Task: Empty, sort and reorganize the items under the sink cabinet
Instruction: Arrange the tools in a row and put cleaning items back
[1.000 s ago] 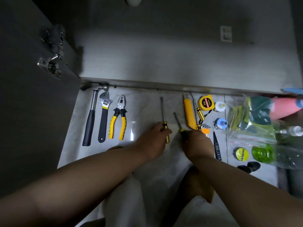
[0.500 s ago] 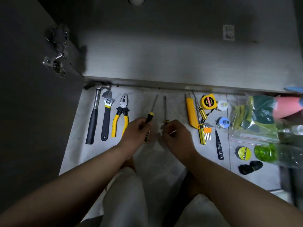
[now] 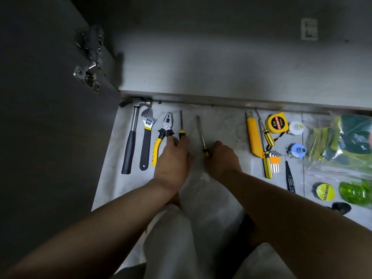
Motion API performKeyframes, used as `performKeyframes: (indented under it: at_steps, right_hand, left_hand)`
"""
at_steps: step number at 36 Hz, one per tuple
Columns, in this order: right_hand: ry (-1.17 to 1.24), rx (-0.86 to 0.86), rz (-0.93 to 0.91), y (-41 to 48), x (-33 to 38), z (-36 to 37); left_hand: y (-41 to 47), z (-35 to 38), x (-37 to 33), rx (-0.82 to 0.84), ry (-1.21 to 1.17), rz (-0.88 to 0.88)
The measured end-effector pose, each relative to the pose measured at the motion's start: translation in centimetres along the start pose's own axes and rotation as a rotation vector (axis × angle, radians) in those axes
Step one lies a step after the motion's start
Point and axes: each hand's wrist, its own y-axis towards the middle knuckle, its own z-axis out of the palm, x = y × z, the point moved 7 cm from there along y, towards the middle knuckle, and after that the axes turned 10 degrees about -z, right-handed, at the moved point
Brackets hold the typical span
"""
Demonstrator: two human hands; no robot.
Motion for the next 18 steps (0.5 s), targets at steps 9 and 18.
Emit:
performKeyframes:
  at_steps: [9, 18]
  right_hand:
    - [0.103, 0.011, 0.103, 1.4, 0.9, 1.3]
    - [0.198, 0.001, 0.08, 1.4, 2.0, 1.5]
  left_hand:
    - [-0.8, -0.5, -0.5, 0.007, 0.117, 0.076]
    - [-1.1, -0.8, -0.4, -0.011, 0.205, 0.128]
